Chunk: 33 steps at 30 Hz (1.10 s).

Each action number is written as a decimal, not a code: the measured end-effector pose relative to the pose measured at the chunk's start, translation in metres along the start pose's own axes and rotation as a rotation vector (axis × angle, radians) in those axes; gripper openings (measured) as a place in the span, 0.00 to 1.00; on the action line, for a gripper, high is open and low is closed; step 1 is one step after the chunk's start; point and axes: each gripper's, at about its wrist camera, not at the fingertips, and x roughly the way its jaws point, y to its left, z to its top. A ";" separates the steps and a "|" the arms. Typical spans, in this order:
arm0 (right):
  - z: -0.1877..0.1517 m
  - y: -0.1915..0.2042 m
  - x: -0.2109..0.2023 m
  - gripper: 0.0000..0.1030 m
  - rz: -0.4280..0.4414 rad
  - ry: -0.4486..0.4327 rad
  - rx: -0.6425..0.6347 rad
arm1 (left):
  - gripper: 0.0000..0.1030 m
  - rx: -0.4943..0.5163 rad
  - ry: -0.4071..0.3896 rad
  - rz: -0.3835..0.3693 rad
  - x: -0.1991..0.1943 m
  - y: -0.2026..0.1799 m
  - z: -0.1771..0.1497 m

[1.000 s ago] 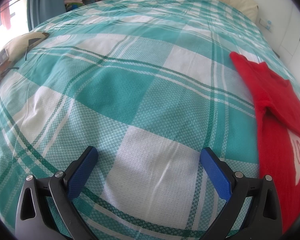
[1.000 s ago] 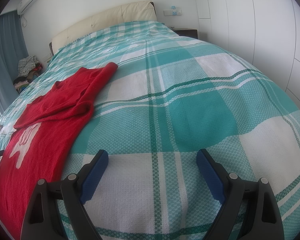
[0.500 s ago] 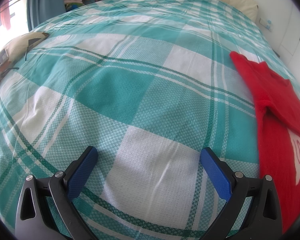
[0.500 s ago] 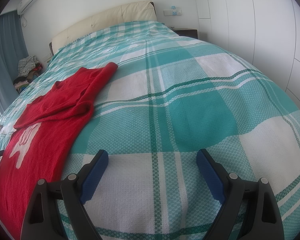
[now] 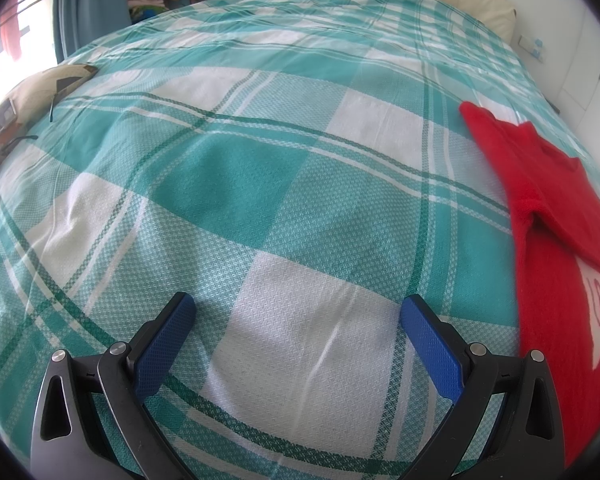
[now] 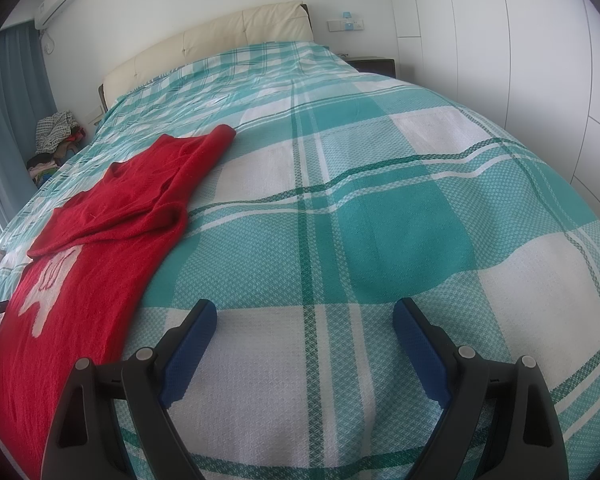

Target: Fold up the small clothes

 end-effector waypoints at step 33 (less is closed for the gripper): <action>-0.033 0.039 -0.101 0.87 0.164 0.082 -0.029 | 0.99 0.176 0.059 -0.286 -0.126 -0.022 -0.103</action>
